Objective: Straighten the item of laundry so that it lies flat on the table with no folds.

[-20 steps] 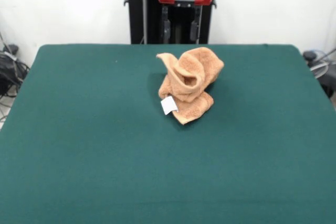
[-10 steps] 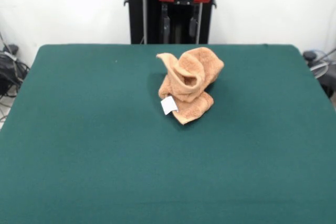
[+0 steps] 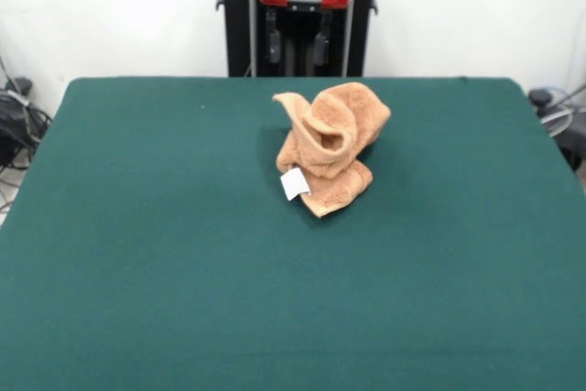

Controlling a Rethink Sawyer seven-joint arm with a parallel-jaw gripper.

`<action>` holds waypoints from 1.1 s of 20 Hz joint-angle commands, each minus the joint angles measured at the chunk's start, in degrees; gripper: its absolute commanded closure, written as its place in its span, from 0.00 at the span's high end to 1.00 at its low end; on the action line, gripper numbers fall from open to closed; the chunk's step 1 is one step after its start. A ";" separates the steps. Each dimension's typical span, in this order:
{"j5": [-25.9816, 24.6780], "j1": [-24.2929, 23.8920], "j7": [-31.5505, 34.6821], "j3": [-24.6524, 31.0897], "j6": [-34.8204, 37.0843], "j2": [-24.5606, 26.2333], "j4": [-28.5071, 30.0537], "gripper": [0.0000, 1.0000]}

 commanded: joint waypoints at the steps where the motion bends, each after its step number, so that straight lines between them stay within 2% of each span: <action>1: -3.40 -1.05 1.55 1.93 1.96 2.26 -2.77 1.00; 9: -4.28 -1.46 3.44 1.79 -2.59 4.33 -2.43 1.00; 13: -5.04 -1.11 4.97 1.36 -7.49 8.90 -3.38 1.00; 22: -5.33 -0.21 5.91 0.77 -11.01 12.38 -5.21 1.00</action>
